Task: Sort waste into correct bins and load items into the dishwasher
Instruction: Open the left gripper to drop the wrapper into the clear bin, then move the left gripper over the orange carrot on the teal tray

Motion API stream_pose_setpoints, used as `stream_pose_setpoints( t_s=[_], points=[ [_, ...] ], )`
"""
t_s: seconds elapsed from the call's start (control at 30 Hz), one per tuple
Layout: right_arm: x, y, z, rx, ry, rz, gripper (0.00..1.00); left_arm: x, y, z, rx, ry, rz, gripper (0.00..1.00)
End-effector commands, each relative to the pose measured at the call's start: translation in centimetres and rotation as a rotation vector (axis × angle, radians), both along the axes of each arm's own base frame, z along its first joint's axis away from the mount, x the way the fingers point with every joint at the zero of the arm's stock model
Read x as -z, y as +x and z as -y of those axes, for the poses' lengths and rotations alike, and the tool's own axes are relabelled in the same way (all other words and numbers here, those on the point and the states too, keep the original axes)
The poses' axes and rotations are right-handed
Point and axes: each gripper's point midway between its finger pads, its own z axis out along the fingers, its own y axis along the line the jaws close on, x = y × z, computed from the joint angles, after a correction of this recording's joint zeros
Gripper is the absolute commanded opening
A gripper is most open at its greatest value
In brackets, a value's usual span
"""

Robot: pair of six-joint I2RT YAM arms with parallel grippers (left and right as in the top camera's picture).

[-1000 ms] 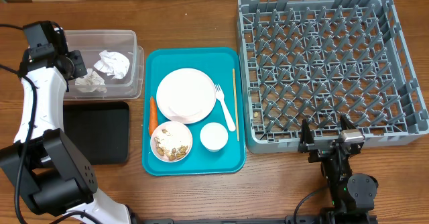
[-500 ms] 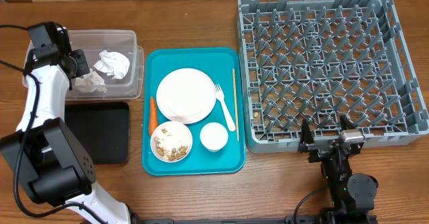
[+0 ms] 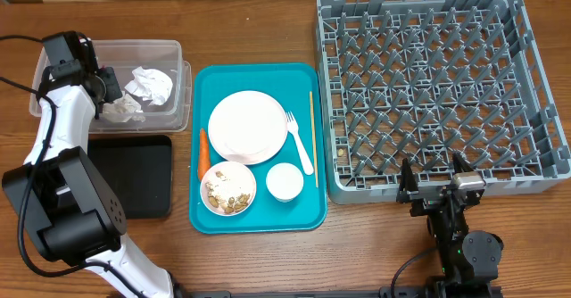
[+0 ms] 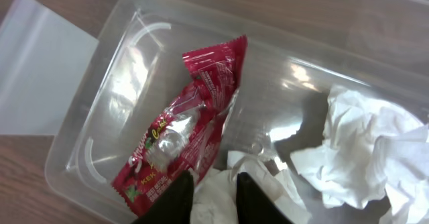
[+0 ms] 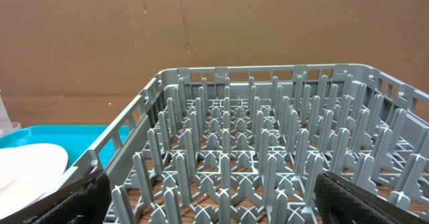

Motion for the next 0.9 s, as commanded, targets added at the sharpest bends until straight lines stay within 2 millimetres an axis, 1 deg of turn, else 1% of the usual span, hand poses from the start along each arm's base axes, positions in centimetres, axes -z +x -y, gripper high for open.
stream_pose_setpoints(
  t_s=[0.0, 0.03, 0.07, 0.17, 0.23, 0.3, 0.4, 0.43, 0.47, 0.5, 0.53, 0.6, 0.63, 0.7, 0.73, 0.8, 0.87],
  points=[
    [0.2, 0.0, 0.0, 0.002, -0.001, 0.005, 1.0, 0.2, 0.2, -0.5, -0.016, -0.01, 0.013, 0.44],
    [0.2, 0.0, 0.0, 0.002, -0.001, 0.005, 1.0, 0.1, 0.3, -0.5, -0.015, -0.009, 0.016, 0.48],
    [0.2, 0.0, 0.0, 0.002, -0.001, 0.005, 1.0, -0.1, 0.3, -0.6, -0.014, -0.007, 0.019, 0.49],
    [0.2, 0.0, 0.0, 0.002, -0.001, 0.005, 1.0, -1.6, 0.5, -0.5, -0.011, 0.003, 0.042, 0.67],
    [0.2, 0.0, 0.0, 0.002, -0.001, 0.005, 1.0, -3.8, 0.8, -0.4, -0.014, 0.008, 0.089, 0.71],
    [0.2, 0.0, 0.0, 0.002, -0.001, 0.005, 1.0, -6.5, 1.1, 0.1, -0.016, 0.02, 0.146, 0.73],
    [0.2, 0.0, 0.0, 0.002, -0.001, 0.005, 1.0, -11.5, 1.1, 1.6, -0.002, 0.042, 0.25, 0.77],
    [0.2, 0.0, 0.0, 0.002, -0.001, 0.005, 1.0, -13.1, 1.0, 2.2, -0.004, 0.039, 0.286, 0.81],
    [0.2, 0.0, 0.0, 0.002, -0.001, 0.005, 1.0, -14.6, 0.8, 2.9, -0.012, 0.029, 0.324, 0.93],
    [0.2, 0.0, 0.0, 0.002, -0.001, 0.005, 1.0, -15.9, 0.6, 3.7, -0.018, 0.011, 0.357, 1.0],
    [0.2, 0.0, 0.0, 0.002, -0.001, 0.005, 1.0, -17.2, 0.2, 4.8, -0.02, -0.012, 0.388, 1.0],
    [0.2, 0.0, 0.0, 0.002, -0.001, 0.005, 1.0, -18.9, -0.3, 7.3, 0.021, -0.046, 0.416, 1.0],
    [0.2, 0.0, 0.0, 0.002, -0.001, 0.005, 1.0, -19.4, -0.6, 8.8, 0.059, -0.068, 0.416, 1.0],
    [0.2, 0.0, 0.0, 0.002, -0.001, 0.005, 1.0, -19.4, -1.7, 12.1, 0.139, -0.127, 0.381, 1.0],
    [0.2, 0.0, 0.0, 0.002, -0.001, 0.005, 1.0, -19.0, -2.6, 14.0, 0.184, -0.167, 0.34, 1.0],
    [0.2, 0.0, 0.0, 0.002, -0.001, 0.005, 1.0, -17.7, -4.3, 17.0, 0.253, -0.239, 0.253, 1.0],
    [0.2, 0.0, 0.0, 0.002, -0.001, 0.005, 1.0, -16.2, -5.9, 19.1, 0.291, -0.279, 0.163, 1.0]
  ],
)
